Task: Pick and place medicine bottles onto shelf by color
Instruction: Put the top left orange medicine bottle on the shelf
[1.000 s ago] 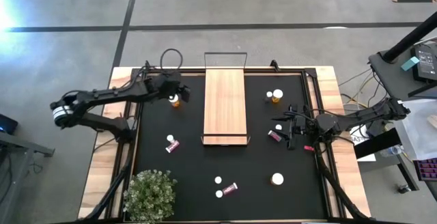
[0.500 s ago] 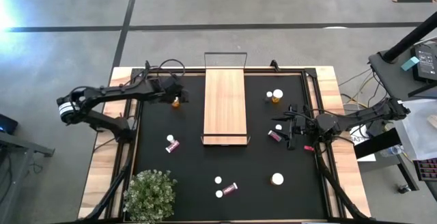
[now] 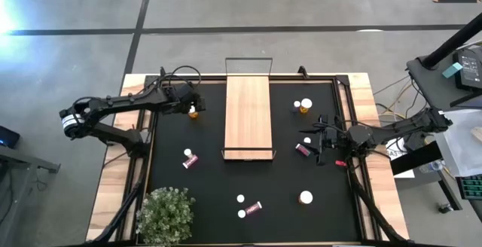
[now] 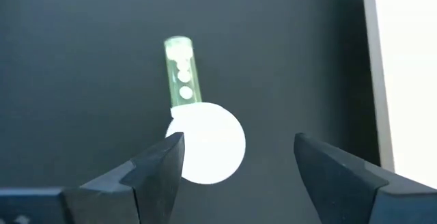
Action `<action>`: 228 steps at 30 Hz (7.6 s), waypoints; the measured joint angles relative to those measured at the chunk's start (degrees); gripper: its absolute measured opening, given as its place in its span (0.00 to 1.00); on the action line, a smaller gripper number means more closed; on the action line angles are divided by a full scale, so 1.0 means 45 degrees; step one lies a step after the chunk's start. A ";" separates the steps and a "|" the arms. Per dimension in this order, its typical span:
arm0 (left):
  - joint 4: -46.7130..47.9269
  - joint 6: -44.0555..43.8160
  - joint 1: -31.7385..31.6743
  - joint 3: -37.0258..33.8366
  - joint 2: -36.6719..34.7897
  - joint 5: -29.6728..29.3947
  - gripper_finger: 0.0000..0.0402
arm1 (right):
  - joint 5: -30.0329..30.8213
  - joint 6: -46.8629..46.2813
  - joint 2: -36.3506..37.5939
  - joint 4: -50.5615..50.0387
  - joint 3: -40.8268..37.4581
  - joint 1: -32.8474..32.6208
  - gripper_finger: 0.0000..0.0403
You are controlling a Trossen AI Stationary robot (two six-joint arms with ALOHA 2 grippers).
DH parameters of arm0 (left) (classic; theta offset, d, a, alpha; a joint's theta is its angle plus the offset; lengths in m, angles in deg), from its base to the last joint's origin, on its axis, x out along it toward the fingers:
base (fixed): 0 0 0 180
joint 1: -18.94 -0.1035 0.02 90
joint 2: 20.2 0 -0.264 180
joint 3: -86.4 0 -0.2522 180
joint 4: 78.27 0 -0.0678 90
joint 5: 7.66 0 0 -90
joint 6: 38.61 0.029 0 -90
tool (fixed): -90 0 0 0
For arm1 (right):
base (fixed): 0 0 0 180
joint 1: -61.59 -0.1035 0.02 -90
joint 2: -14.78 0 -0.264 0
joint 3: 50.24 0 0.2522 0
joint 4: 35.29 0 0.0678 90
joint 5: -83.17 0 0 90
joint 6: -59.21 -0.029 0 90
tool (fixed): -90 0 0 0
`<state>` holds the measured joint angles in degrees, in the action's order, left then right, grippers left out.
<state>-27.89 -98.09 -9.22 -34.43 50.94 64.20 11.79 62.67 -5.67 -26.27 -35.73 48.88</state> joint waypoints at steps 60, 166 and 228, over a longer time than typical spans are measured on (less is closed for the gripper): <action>-0.0620 0.0481 0.0011 -0.0092 0.2803 -0.1397 0.51 | 0.0002 0.0001 -0.0003 -0.0004 0.0001 0.0003 0.49; -0.2715 1.1738 0.0507 0.9850 0.9525 0.2086 0.45 | -0.0001 0.0001 0.0000 -0.0013 -0.0004 0.0001 0.49; -0.4022 1.1282 -0.0005 0.9313 0.9544 0.2416 0.47 | -0.0001 0.0001 0.0000 -0.0008 -0.0001 0.0005 0.49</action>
<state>-45.99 -47.32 -9.24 7.48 93.89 75.07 11.79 62.68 -5.67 -26.31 -35.73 48.90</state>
